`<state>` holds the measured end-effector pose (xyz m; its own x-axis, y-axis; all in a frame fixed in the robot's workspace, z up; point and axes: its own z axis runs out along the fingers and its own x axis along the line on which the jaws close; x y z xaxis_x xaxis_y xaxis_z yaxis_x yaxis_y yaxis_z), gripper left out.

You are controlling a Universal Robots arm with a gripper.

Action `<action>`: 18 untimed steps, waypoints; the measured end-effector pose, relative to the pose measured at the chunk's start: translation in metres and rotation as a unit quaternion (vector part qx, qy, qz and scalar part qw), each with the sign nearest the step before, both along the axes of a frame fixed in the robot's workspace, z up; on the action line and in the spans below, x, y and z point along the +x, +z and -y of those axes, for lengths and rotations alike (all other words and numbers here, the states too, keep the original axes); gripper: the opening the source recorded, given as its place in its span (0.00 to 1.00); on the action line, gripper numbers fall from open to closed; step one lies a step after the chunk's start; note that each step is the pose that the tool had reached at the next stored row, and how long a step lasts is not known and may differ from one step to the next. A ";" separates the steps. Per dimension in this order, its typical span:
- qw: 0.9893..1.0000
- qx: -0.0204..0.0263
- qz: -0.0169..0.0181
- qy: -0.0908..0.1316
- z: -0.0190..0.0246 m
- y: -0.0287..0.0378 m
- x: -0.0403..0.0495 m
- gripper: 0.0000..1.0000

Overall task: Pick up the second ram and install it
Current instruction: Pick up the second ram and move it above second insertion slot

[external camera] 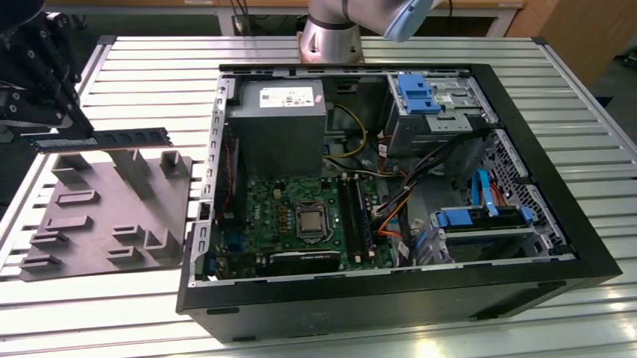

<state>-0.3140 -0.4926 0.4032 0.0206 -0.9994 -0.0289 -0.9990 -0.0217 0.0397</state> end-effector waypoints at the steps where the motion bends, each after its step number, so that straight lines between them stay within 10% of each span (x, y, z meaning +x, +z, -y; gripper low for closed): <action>1: 1.000 0.000 0.000 0.000 0.0000 0.0000 0.0011 0.12; 18: 1.000 0.000 0.000 0.000 0.0000 0.0000 0.0199 0.12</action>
